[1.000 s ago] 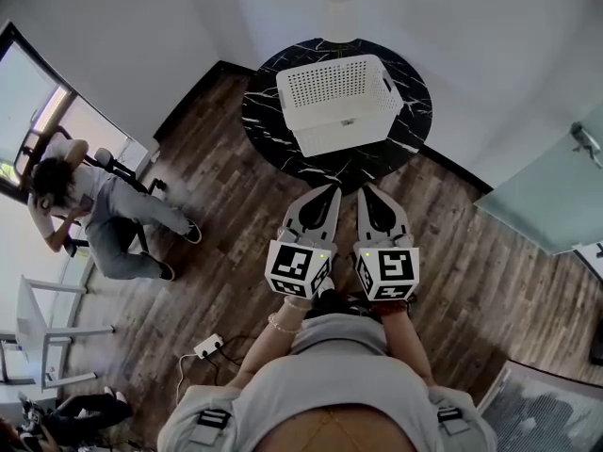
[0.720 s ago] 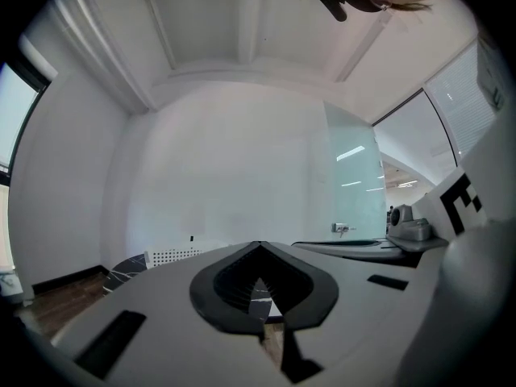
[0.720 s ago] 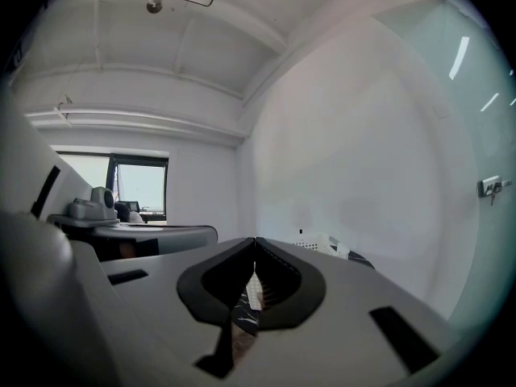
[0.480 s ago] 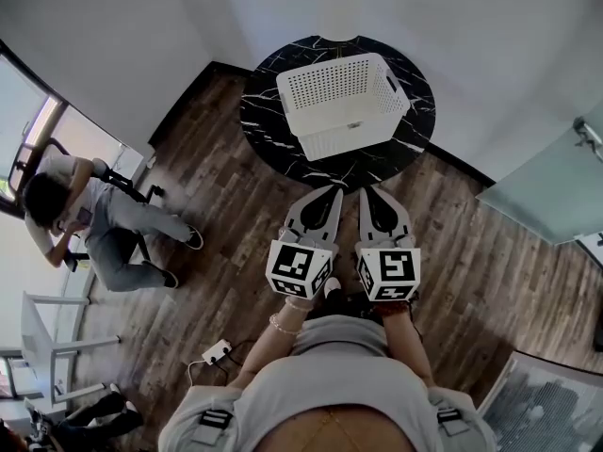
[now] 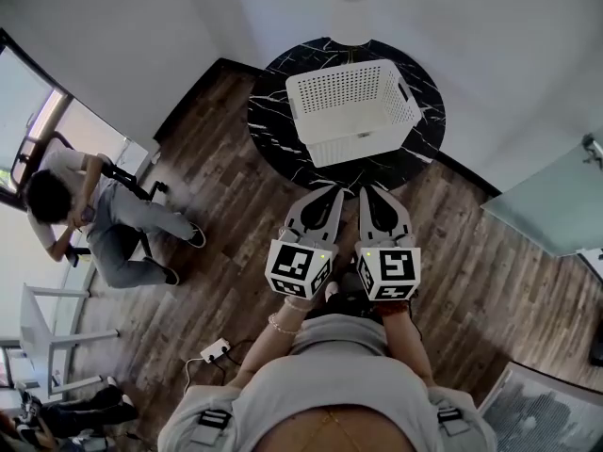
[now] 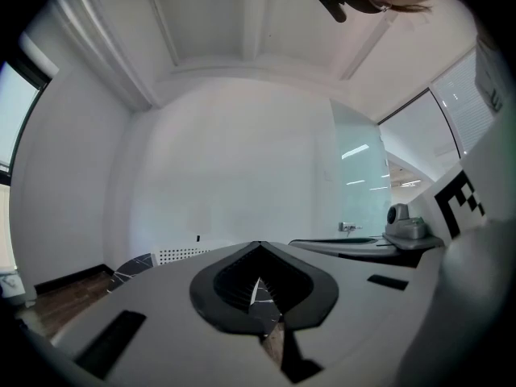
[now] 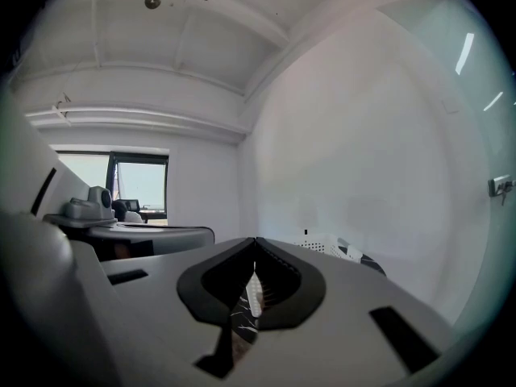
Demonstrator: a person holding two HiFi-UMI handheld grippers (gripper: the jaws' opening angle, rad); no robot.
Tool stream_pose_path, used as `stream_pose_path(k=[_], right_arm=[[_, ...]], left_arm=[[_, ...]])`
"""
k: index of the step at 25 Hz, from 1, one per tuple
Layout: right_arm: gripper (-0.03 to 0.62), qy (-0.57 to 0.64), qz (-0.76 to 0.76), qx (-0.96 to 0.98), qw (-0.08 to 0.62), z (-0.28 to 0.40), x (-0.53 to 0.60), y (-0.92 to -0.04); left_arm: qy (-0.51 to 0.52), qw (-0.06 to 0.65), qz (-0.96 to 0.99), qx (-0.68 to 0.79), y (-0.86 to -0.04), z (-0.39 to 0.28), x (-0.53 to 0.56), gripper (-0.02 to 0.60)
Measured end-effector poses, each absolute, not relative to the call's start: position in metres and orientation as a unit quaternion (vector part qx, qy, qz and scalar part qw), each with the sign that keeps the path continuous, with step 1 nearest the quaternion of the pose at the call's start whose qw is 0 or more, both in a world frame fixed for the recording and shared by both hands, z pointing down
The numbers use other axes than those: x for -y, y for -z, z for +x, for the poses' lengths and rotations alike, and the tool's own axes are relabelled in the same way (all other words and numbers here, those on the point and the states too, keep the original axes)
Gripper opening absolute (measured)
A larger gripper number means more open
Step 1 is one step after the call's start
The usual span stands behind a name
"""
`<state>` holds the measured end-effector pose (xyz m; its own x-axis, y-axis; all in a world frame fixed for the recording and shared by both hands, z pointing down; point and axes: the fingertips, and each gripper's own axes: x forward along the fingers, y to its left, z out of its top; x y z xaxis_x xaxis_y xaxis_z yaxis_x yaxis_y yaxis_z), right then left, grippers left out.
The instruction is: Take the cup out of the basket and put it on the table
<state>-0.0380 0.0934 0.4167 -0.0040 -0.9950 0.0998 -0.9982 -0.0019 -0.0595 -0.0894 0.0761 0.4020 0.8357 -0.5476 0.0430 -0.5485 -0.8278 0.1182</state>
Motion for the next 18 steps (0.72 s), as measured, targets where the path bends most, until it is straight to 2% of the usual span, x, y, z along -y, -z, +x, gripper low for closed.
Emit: stream_pose_path(k=[18], right_arm=[[0.011,-0.041,0.639,0.768,0.009,-0.013,0.014,-0.391]], left_arm=[[-0.001,0.053,0.931,0.361,-0.385,-0.061,0.015,0.006]])
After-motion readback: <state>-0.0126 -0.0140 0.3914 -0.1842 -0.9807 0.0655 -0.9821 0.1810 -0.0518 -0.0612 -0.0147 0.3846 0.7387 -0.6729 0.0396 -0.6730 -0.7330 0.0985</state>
